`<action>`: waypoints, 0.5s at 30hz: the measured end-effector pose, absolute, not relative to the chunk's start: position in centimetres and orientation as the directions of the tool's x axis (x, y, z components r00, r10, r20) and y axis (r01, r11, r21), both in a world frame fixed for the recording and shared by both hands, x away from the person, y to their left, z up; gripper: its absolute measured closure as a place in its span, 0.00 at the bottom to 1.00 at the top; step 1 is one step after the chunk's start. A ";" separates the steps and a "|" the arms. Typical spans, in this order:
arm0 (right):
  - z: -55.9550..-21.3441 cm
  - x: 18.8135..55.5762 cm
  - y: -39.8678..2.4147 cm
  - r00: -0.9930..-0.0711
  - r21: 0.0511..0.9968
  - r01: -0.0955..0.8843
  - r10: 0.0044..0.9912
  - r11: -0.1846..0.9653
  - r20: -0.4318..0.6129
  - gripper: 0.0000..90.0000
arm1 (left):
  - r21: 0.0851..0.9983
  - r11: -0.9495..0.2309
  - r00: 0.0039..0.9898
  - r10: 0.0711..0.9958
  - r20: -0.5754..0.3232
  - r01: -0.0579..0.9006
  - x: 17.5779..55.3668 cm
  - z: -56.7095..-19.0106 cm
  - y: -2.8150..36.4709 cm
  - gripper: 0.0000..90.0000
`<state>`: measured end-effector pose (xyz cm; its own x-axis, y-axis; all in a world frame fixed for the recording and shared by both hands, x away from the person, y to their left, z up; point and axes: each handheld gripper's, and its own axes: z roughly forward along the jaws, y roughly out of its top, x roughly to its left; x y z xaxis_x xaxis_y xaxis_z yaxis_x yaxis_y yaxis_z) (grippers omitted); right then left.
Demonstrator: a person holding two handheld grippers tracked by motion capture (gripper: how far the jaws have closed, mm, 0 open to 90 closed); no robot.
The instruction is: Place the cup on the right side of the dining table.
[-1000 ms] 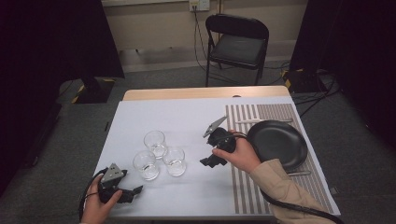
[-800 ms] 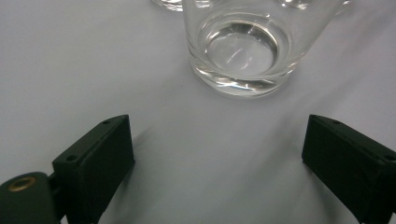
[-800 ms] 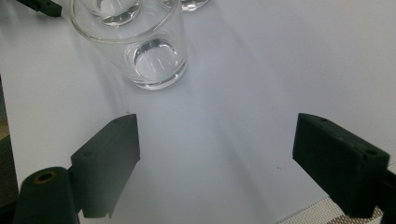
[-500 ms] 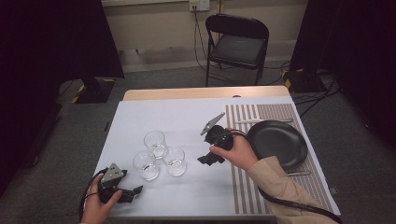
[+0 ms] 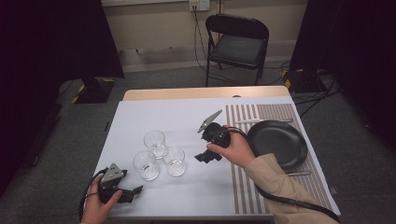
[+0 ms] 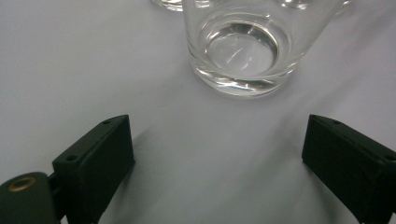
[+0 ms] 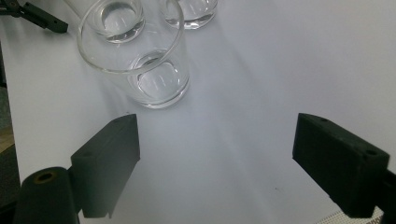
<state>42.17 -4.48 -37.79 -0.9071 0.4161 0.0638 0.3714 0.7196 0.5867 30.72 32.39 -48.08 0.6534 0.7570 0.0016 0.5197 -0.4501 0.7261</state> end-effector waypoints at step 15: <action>-37.0 42.6 -3.6 -0.911 0.595 0.362 0.409 0.718 0.061 0.15 | 0.726 -0.451 0.654 0.757 0.003 0.519 30.7 -48.1 32.4 0.09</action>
